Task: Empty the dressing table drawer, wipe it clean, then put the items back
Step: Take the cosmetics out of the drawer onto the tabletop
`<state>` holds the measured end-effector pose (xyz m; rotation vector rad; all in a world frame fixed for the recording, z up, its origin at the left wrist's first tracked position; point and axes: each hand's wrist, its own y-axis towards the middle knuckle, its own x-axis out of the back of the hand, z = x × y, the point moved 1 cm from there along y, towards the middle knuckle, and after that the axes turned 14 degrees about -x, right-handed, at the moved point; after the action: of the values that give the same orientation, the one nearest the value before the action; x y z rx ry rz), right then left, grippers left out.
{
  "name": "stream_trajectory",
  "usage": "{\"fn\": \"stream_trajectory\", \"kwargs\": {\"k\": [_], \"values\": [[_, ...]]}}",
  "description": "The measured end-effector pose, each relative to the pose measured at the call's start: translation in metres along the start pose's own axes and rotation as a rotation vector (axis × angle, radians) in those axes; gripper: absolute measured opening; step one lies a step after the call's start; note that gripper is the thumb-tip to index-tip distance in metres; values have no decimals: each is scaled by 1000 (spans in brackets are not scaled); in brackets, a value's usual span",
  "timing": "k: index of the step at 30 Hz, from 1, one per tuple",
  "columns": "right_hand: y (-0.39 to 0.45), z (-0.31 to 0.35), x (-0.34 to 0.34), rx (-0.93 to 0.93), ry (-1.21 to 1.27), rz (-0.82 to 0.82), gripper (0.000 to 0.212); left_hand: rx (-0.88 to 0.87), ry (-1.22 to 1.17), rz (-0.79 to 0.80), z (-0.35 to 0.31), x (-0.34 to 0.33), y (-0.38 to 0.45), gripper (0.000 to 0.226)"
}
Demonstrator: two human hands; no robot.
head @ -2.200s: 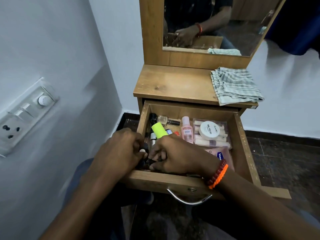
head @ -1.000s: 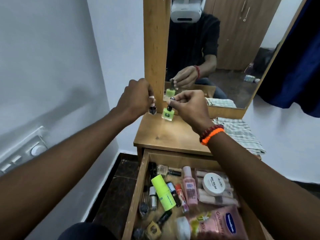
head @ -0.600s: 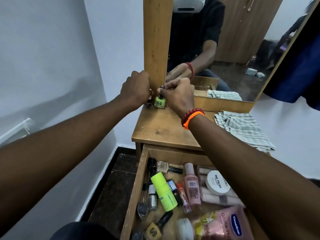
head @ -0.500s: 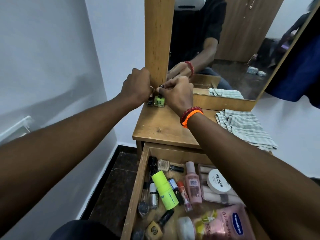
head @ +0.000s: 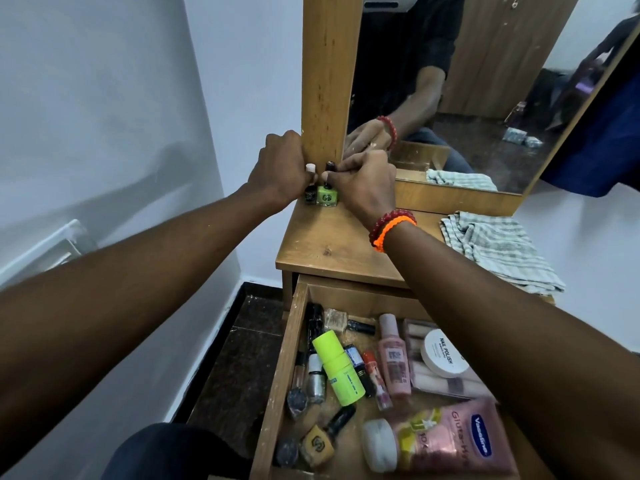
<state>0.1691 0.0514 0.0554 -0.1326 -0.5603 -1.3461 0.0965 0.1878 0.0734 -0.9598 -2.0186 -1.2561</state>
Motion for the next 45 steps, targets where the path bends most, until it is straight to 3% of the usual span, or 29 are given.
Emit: {"fn": "stream_trajectory", "kwargs": {"k": [3, 6, 8, 13, 18, 21, 26, 29, 33, 40, 45], "values": [[-19, 1, 16, 63, 22, -45, 19, -19, 74, -12, -11, 10, -16, 35], [-60, -8, 39, 158, 34, 21, 13, -51, 7, 44, -36, 18, -59, 22], [-93, -20, 56, 184, -11, 106, 12, -77, -31, 157, -58, 21, -99, 13], [-158, -60, 75, 75, -285, 364, 10, -26, 15, 455, -81, 9, -184, 16], [-160, -90, 62, -60, -583, 539, 18, 74, 114, 523, -83, -19, -202, 18], [-158, -98, 54, -114, -701, 675, 4, 121, 90, 548, -84, -28, -198, 21], [-159, -95, 58, -55, -782, 812, 23, 185, 55, 565, -91, -39, -197, 29], [-161, -100, 56, -36, -754, 782, 35, 216, 57, 540, -93, -40, -196, 27], [-160, -105, 55, -37, -673, 721, 31, 208, -5, 519, -92, -36, -194, 13], [-162, -86, 73, -33, -483, 609, 19, 101, -40, 431, -89, -11, -191, 26], [-151, -46, 94, -26, -394, 582, 30, 71, -29, 302, -98, 32, -167, 41]]}}
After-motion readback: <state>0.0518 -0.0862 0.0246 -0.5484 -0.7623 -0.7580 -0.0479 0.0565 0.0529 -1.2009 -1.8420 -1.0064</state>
